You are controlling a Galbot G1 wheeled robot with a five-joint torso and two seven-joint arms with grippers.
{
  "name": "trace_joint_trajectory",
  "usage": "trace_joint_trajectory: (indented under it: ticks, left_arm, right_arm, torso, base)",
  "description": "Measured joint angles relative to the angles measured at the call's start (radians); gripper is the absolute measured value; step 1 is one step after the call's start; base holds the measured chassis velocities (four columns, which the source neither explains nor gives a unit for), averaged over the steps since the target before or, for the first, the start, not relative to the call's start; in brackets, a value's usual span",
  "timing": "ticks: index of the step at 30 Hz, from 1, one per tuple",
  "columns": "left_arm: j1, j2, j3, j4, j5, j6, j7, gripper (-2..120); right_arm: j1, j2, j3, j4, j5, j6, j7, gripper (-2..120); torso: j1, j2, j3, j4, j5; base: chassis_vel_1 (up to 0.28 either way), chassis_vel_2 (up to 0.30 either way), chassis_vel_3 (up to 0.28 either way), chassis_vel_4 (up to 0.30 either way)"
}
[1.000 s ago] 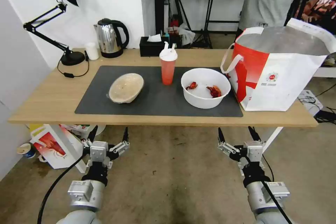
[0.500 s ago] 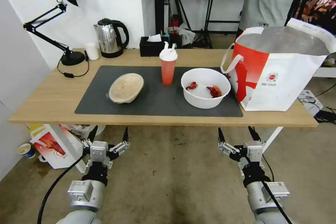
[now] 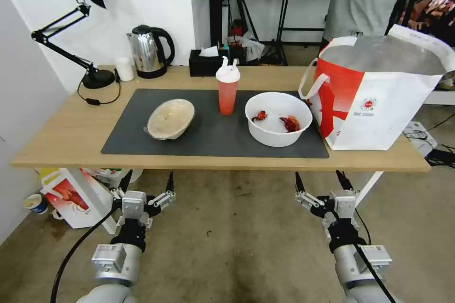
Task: Pick up the trash from the table and place it into the takeout bag.
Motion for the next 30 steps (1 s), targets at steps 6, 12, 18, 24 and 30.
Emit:
trace_joint_trajectory:
  ticks: [6, 12, 18, 24, 30]
  left_arm:
    - [0.0, 0.0, 0.0, 0.0, 0.0, 0.0, 0.0, 100]
    - [0.0, 0.0, 0.0, 0.0, 0.0, 0.0, 0.0, 100]
    - [0.0, 0.0, 0.0, 0.0, 0.0, 0.0, 0.0, 100]
    - [0.0, 0.0, 0.0, 0.0, 0.0, 0.0, 0.0, 100]
    - [0.0, 0.0, 0.0, 0.0, 0.0, 0.0, 0.0, 100]
  right_arm:
    - [0.191, -0.07, -0.067, 0.034, -0.016, 0.002, 0.093, 100]
    - [0.292, -0.116, -0.094, 0.085, -0.014, -0.001, 0.131, 100]
    - [0.315, -0.18, -0.094, 0.189, 0.04, -0.043, 0.135, 100]
    - [0.287, -0.207, -0.097, 0.191, 0.099, -0.091, 0.112, 100]
    - [0.256, -0.248, -0.118, 0.188, 0.179, -0.139, 0.075, 100]
  torso:
    - [0.0, 0.0, 0.0, -0.0001, 0.0]
    - [0.0, 0.0, 0.0, -0.0005, 0.0011]
    - [0.0, 0.0, 0.0, -0.0007, -0.0008]
    - [0.0, 0.0, 0.0, -0.0002, 0.0006]
    - [0.0, 0.0, 0.0, -0.0002, 0.0]
  base:
    - [0.0, 0.0, 0.0, 0.0]
    - [0.0, 0.0, 0.0, 0.0]
    - [0.0, 0.0, 0.0, 0.0]
    - [0.0, 0.0, 0.0, 0.0]
    - [0.0, 0.0, 0.0, 0.0]
